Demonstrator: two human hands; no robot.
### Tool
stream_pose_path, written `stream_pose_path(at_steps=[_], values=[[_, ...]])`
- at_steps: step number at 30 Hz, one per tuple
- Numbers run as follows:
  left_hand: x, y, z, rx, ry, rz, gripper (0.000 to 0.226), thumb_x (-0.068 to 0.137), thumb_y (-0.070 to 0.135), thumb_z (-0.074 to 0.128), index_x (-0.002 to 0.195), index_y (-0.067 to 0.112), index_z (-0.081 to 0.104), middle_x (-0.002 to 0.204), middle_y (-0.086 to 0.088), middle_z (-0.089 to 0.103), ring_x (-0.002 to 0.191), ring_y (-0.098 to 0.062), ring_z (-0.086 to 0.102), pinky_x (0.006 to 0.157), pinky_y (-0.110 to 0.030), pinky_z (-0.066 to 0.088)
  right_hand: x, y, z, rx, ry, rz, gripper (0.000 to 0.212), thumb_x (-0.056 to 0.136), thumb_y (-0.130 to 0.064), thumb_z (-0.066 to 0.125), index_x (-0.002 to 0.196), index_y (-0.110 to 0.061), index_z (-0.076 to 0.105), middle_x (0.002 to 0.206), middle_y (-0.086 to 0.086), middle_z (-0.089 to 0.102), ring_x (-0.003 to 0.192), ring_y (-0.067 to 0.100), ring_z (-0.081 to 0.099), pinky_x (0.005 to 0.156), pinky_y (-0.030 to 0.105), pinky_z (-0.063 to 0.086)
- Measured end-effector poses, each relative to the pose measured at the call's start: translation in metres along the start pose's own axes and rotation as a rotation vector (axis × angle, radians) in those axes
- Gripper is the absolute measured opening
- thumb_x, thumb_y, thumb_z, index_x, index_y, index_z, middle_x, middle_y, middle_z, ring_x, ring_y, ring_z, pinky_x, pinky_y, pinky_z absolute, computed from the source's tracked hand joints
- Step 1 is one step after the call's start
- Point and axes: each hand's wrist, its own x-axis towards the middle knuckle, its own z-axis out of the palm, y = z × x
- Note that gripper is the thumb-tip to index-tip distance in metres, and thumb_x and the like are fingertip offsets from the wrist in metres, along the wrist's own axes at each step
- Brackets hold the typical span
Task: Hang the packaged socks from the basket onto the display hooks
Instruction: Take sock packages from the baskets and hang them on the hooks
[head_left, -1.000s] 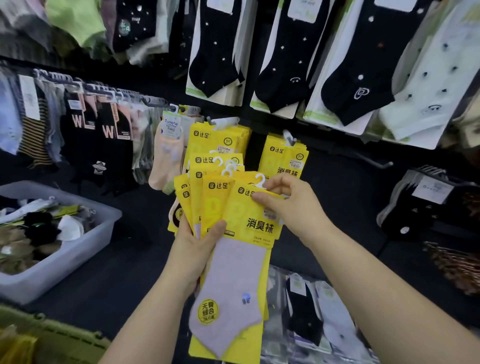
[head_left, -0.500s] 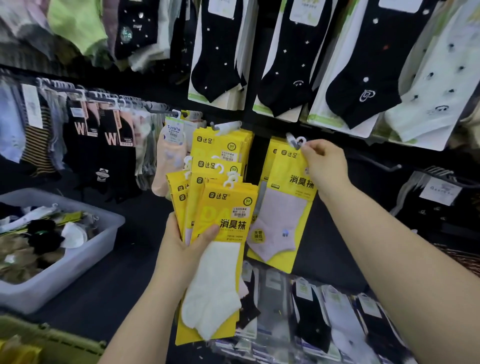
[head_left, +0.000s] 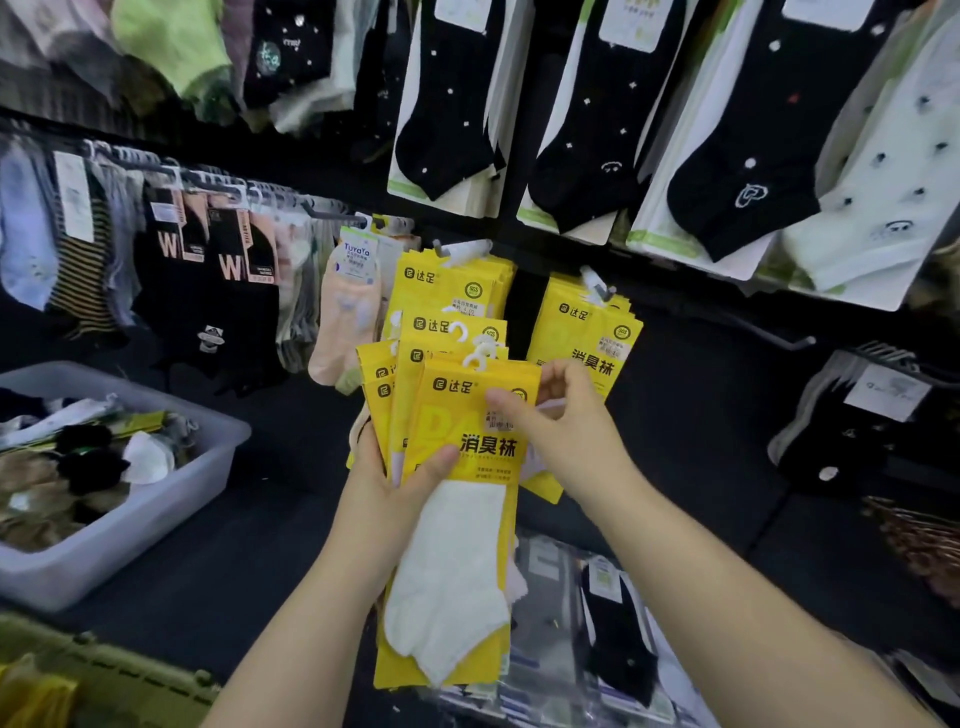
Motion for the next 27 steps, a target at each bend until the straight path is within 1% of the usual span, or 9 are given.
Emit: stream_pose_path(at_steps=[2,5,7,11,13,17,19,22,27], values=[[-0.004,-0.001,0.004,-0.06,-0.037,-0.01,0.079,0.057,0.055,0.08,0.127,0.044,0.045,0.124,0.012,0.063,0.109,-0.014,0.065,0.087,-0.044,0.055,-0.003,-0.003,0.0,0.016,0.031,-0.004,0.037,0.073,-0.036,0.079,0.09,-0.023,0.048,0.082,-0.012,0.06,0.063,-0.011,0.055,0.051,0.008,0.043],[-0.007,0.0,0.009,-0.112,-0.044,-0.019,0.07,0.053,0.058,0.081,0.114,0.06,0.046,0.121,0.013,0.065,0.108,-0.014,0.065,0.084,-0.041,0.055,0.001,-0.008,-0.016,0.026,-0.027,0.028,0.029,0.077,-0.02,0.078,0.091,-0.022,0.053,0.096,-0.005,0.064,0.08,0.007,0.063,0.061,0.017,0.049],[-0.008,0.0,0.01,-0.136,-0.037,-0.035,0.065,0.056,0.06,0.079,0.112,0.06,0.046,0.121,0.012,0.065,0.107,-0.015,0.065,0.086,-0.042,0.054,0.0,-0.007,-0.027,0.084,-0.066,0.044,0.024,0.079,-0.011,0.075,0.092,-0.022,0.058,0.101,-0.005,0.066,0.084,0.011,0.067,0.06,0.015,0.051],[-0.01,-0.001,0.016,-0.096,-0.034,0.009,0.051,0.06,0.054,0.069,0.106,0.057,0.048,0.102,0.033,0.065,0.09,0.006,0.066,0.068,-0.016,0.053,-0.004,0.004,-0.039,0.117,-0.052,0.032,0.028,0.088,-0.004,0.063,0.099,-0.03,0.065,0.097,-0.006,0.068,0.074,0.003,0.068,0.069,0.029,0.055],[-0.011,-0.003,0.016,-0.086,-0.009,0.02,0.048,0.064,0.05,0.068,0.108,0.055,0.05,0.104,0.031,0.066,0.092,0.008,0.065,0.064,-0.009,0.051,0.0,0.007,-0.048,0.173,0.052,0.024,0.03,0.092,-0.004,0.057,0.099,-0.032,0.067,0.094,-0.007,0.068,0.066,-0.002,0.063,0.064,0.022,0.052],[-0.006,-0.006,0.005,0.01,0.059,0.054,0.063,0.067,0.051,0.069,0.125,0.041,0.048,0.116,0.017,0.066,0.103,-0.003,0.064,0.083,-0.029,0.051,0.013,0.001,-0.072,0.297,0.306,0.051,0.02,0.091,-0.023,0.06,0.078,-0.031,0.073,0.081,-0.011,0.071,0.069,0.003,0.064,0.055,0.017,0.05],[-0.003,-0.006,-0.001,0.051,0.077,0.071,0.062,0.065,0.053,0.068,0.122,0.043,0.048,0.111,0.02,0.067,0.099,0.002,0.064,0.081,-0.028,0.05,0.023,-0.004,-0.076,0.267,0.313,0.058,0.016,0.087,-0.026,0.064,0.075,-0.03,0.074,0.078,-0.008,0.073,0.069,0.007,0.068,0.055,0.023,0.054],[0.0,-0.005,-0.01,0.04,0.093,0.044,0.042,0.062,0.056,0.069,0.1,0.056,0.052,0.101,0.023,0.069,0.091,0.003,0.067,0.071,-0.025,0.05,0.044,-0.012,-0.071,0.186,0.317,0.033,0.018,0.087,-0.026,0.064,0.073,-0.029,0.073,0.084,-0.002,0.072,0.082,0.019,0.067,0.068,0.038,0.057],[0.002,0.0,-0.019,0.051,0.103,0.052,0.032,0.064,0.053,0.069,0.09,0.061,0.052,0.1,0.023,0.07,0.088,0.003,0.068,0.065,-0.02,0.051,0.081,-0.018,-0.056,0.135,0.412,-0.054,0.009,0.086,-0.02,0.066,0.08,-0.025,0.07,0.088,0.002,0.068,0.085,0.014,0.061,0.07,0.028,0.055]])
